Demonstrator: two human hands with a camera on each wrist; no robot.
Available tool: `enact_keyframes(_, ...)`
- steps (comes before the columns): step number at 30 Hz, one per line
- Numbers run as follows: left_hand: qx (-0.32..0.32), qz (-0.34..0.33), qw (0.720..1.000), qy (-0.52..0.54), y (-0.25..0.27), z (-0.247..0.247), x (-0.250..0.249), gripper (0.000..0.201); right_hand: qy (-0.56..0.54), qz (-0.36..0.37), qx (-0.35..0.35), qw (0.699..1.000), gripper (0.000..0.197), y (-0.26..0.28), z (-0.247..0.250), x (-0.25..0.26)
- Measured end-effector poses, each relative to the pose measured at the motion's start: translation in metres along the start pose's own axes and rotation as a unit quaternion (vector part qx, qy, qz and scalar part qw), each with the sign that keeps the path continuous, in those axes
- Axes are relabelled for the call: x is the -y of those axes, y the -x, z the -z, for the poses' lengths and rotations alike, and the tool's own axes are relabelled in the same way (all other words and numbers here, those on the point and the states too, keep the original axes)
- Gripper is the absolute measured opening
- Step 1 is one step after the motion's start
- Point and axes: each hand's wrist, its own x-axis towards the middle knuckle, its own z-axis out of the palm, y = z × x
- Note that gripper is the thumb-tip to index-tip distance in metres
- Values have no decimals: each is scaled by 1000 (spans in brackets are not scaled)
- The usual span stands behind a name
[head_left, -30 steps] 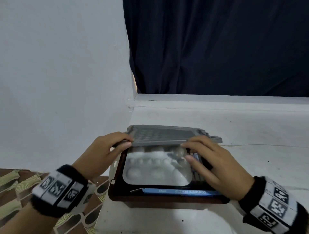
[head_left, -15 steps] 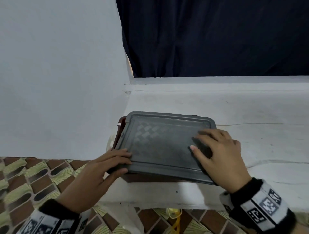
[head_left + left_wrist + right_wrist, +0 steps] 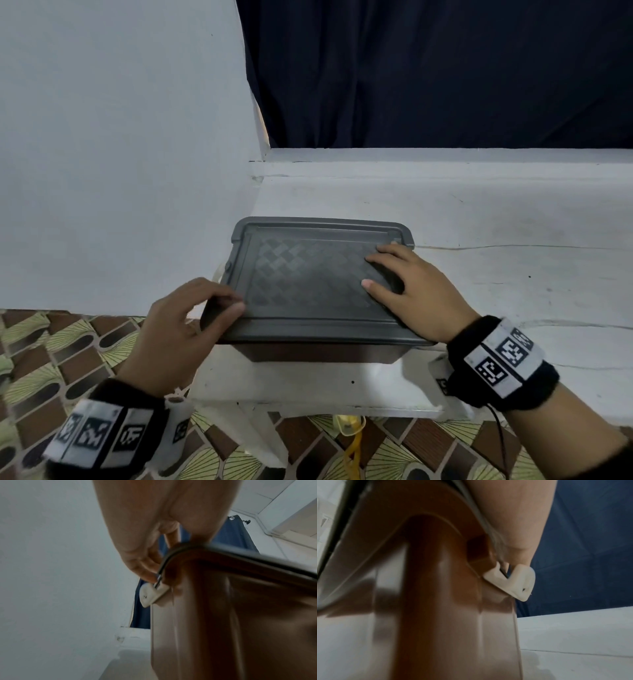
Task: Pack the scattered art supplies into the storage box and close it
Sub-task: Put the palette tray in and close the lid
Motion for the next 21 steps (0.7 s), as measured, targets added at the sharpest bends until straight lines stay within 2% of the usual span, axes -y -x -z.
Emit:
enact_keyframes(1, -26, 13, 1000, -3, -3, -7, 3, 10, 3, 0, 5, 1000, 49, 1, 0, -1)
enact_keyframes(4, -82, 126, 987, 48, -5, -24, 14, 31, -6, 2, 16, 1000, 45, 0, 1, -4)
enact_keyframes(7, -106, 228, 949, 190, -5, -34, 19, 39, -21, 7, 11, 1000, 36, -7, 1, -10)
enact_keyframes(10, -124, 298, 875, 359, -7, -43, 12, 45, -45, 25, -19, 998, 37, -15, 1, -17)
enact_keyframes(13, -126, 343, 777, 512, -8, -42, 11, 52, -93, 9, -55, 994, 46, -16, 0, -17)
enact_keyframes(14, -110, 344, 754, 548, -9, -40, 12, 51, -97, 1, -86, 992, 45, -14, -1, -15)
enact_keyframes(15, -86, 340, 744, 569, -9, -37, 11, 48, -83, -12, -134, 987, 46, -12, -2, -16)
enact_keyframes(17, -47, 328, 737, 589, -9, -32, 9, 44, -35, -82, -213, 973, 52, -7, -3, -21)
enact_keyframes(18, -35, 324, 733, 598, -8, -31, 8, 44, -49, -140, -214, 965, 54, -5, -2, -23)
enact_keyframes(20, -22, 313, 727, 611, -6, -30, 7, 46, -183, -250, -160, 937, 51, -5, -6, -28)
enact_keyframes(21, -22, 308, 726, 615, -5, -30, 8, 46, -253, -279, -135, 916, 49, -5, -9, -29)
